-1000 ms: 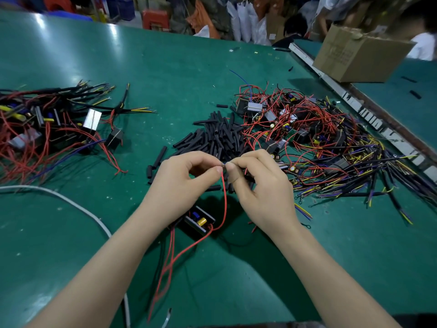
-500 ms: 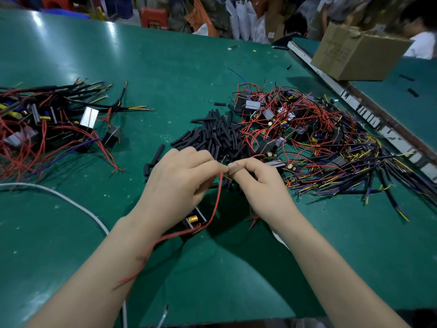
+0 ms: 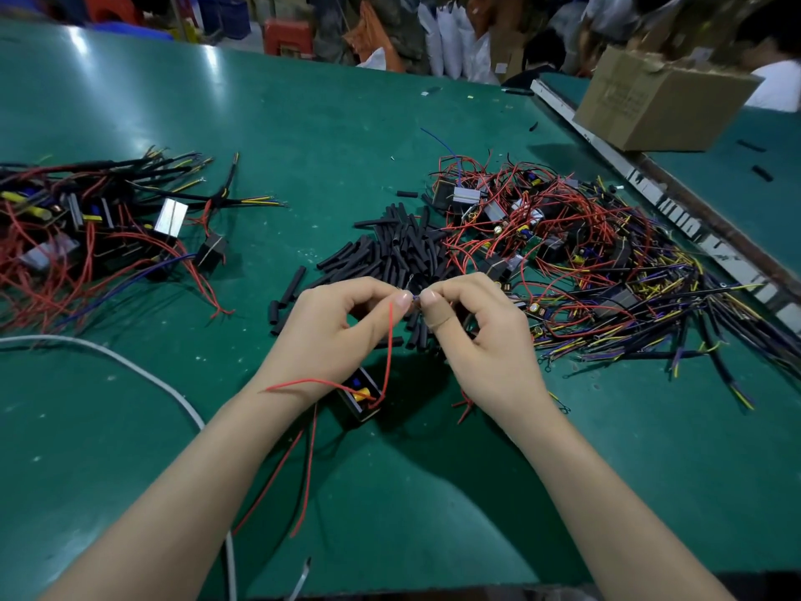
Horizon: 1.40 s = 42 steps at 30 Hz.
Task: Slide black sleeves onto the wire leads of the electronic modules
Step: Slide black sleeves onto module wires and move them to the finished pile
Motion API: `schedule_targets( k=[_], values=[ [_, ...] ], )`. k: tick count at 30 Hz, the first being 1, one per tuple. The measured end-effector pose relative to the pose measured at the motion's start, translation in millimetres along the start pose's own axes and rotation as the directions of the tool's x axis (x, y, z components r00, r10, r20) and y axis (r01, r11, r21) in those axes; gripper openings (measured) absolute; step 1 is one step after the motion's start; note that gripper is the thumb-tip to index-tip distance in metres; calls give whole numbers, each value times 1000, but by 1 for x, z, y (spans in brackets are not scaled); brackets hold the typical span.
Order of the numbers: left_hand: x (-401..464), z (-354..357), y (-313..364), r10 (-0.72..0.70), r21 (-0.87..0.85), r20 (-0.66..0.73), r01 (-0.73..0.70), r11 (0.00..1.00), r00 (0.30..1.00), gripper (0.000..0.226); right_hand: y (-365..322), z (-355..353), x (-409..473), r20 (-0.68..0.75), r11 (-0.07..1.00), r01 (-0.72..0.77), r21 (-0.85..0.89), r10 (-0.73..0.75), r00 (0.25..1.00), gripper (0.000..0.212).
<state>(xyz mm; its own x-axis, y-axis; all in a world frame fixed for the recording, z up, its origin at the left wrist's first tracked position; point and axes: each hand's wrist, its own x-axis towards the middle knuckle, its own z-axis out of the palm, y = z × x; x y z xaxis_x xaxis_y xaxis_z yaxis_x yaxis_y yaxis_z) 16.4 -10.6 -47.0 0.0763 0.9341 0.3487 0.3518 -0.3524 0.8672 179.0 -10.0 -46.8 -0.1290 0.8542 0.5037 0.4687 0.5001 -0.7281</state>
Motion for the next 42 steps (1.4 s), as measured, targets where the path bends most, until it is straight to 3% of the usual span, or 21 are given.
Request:
schedule_targets(
  k=[6,11,14,17,27,35,42],
  values=[
    [-2,0,1,123,99,12,-123,987,992,11,2,2,-3,-62,998,9,-55,-13,998,13],
    [-1,2,2,81,47,14,-81,996,997,10,6,0,-2,-103,967,209,-148,-225,969,15],
    [0,1,2,88,62,-5,-87,994,996,11,6,1,-2,-78,960,254,-117,-264,961,20],
    [0,-1,4,199,155,11,-198,968,980,15,6,-1,-3,-33,962,243,-127,-249,968,23],
    [0,-4,2,340,350,83,-347,870,937,20,0,-9,-2,-2,853,260,-452,-292,956,12],
    [6,-4,-4,439,438,140,-453,776,887,28,5,-8,-1,110,892,203,-403,-173,979,29],
    [4,-3,-5,432,394,123,-444,805,893,20,12,-8,6,265,986,83,-141,-43,963,31]
  ],
)
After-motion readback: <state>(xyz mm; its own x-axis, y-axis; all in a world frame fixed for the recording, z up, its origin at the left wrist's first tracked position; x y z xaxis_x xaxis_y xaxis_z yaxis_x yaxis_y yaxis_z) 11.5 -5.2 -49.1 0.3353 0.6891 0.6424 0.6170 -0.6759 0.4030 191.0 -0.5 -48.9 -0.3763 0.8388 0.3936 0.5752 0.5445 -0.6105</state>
